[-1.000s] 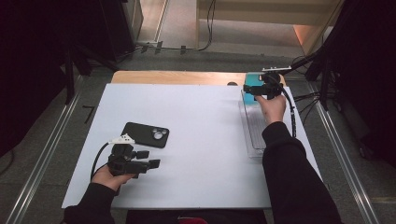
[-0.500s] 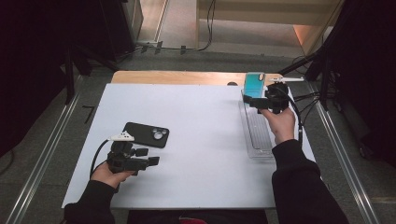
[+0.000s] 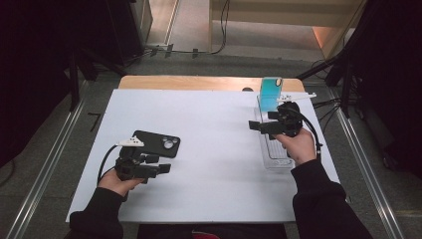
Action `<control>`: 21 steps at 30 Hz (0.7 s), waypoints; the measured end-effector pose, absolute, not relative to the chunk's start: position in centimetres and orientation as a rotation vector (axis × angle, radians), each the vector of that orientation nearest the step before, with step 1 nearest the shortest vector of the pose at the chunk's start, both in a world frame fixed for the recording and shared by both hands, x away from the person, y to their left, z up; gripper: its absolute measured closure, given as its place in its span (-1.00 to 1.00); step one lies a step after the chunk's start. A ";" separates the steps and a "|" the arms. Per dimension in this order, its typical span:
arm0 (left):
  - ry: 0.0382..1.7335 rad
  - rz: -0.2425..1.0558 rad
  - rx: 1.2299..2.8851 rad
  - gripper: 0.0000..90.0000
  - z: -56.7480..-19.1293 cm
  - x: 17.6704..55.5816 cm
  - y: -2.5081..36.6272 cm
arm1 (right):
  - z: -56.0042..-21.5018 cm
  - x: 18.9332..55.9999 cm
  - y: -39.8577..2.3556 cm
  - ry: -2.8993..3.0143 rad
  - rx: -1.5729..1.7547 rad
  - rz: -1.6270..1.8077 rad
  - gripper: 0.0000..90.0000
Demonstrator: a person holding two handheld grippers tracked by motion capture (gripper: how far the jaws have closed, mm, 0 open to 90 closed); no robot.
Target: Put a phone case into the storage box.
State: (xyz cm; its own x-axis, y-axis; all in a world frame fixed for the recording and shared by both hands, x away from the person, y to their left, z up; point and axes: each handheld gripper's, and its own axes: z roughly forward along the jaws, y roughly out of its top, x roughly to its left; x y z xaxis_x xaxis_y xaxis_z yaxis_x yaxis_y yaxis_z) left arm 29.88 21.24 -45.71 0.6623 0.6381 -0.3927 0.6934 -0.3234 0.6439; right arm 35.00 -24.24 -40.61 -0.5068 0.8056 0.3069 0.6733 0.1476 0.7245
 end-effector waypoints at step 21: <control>1.028 -0.101 2.046 -0.36 -45.7 30.0 21.0 | -42.3 30.5 -22.1 2.489 1.270 1.357 -0.57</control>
